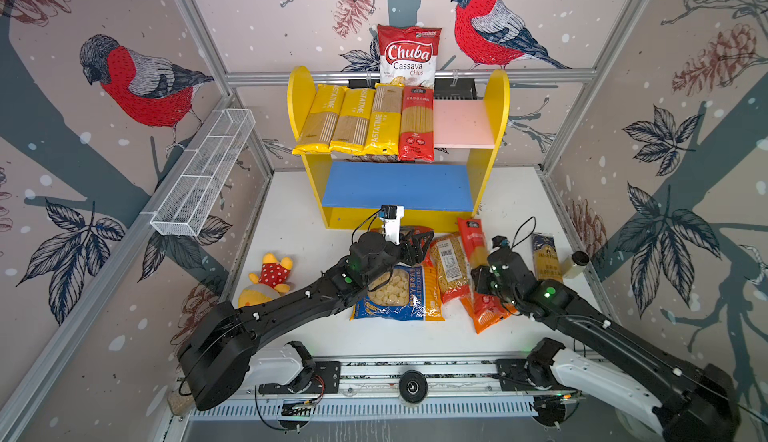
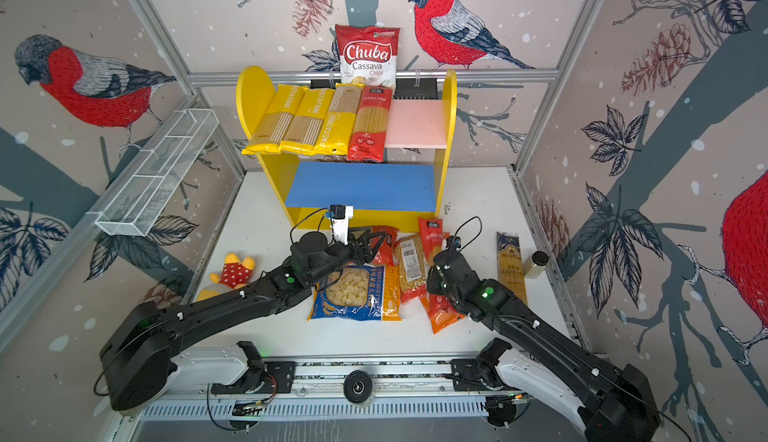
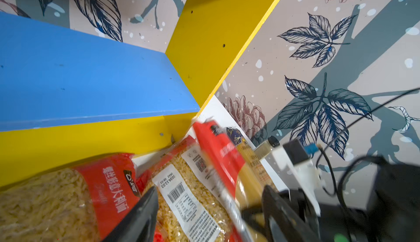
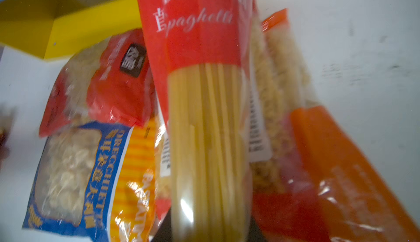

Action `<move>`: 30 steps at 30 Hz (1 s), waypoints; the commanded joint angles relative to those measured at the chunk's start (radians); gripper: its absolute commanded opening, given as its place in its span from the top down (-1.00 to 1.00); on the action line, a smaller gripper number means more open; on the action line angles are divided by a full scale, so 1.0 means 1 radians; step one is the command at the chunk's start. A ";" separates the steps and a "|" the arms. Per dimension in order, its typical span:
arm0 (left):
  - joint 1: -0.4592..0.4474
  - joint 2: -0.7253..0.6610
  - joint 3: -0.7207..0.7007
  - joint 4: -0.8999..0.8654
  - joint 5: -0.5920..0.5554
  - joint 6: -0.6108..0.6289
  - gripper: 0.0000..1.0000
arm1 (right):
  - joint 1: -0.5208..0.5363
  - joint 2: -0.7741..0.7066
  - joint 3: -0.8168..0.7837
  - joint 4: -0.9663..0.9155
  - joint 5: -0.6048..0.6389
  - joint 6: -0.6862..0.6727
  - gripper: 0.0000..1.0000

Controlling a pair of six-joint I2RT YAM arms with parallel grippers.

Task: Arrange pasta packages on shelves
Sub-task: Pick up the pasta bag from the middle-right of the table.

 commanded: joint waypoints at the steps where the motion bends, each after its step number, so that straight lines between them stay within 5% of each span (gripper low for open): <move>1: 0.001 -0.001 -0.020 0.082 0.041 -0.061 -0.44 | 0.121 -0.029 -0.011 0.162 0.180 0.041 0.70; 5: 0.004 0.011 -0.051 0.128 0.075 -0.122 -0.49 | 0.233 -0.023 -0.005 0.267 0.263 0.005 0.69; 14: 0.104 0.006 -0.106 0.316 0.219 -0.276 -0.69 | 0.298 0.141 0.115 0.492 0.258 -0.221 0.64; 25: 0.129 0.083 -0.091 0.448 0.292 -0.306 -0.48 | 0.370 0.242 0.176 0.654 0.218 -0.303 0.55; 30: 0.139 0.102 -0.074 0.486 0.329 -0.309 -0.10 | 0.375 0.293 0.195 0.654 0.225 -0.321 0.39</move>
